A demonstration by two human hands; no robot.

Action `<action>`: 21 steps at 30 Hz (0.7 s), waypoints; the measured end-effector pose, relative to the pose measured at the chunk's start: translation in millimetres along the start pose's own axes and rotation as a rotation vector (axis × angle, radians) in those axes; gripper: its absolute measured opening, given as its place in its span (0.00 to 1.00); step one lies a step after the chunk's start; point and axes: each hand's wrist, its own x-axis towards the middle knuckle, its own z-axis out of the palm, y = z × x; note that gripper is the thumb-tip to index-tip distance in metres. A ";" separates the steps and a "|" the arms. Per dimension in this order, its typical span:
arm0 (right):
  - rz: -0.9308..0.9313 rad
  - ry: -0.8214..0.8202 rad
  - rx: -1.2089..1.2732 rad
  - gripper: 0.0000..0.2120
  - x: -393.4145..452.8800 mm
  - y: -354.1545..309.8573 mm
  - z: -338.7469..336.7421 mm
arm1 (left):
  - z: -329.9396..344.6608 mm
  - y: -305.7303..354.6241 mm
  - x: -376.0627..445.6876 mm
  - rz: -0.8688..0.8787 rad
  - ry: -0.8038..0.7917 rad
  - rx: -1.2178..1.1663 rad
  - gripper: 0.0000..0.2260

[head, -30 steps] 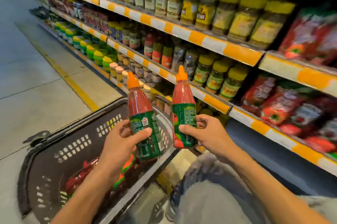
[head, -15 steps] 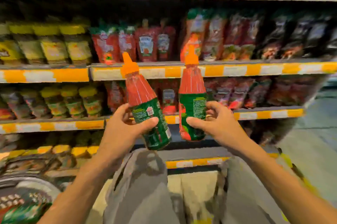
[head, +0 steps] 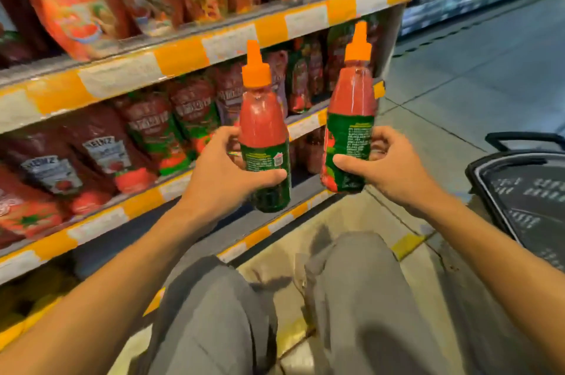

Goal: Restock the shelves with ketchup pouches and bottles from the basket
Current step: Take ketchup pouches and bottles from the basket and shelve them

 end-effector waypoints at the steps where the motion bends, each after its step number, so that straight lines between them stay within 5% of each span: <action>1: 0.021 0.020 0.012 0.24 5.2 14.0 -2.1 | 9.5 -11.0 10.0 0.006 -0.033 0.025 0.28; 14: 0.234 0.061 -0.023 0.26 78.6 215.2 35.2 | 113.1 -209.8 85.2 -0.198 -0.217 0.103 0.31; 21: 0.298 -0.026 -0.036 0.19 110.0 297.3 79.8 | 138.0 -293.1 104.4 -0.329 -0.263 0.156 0.28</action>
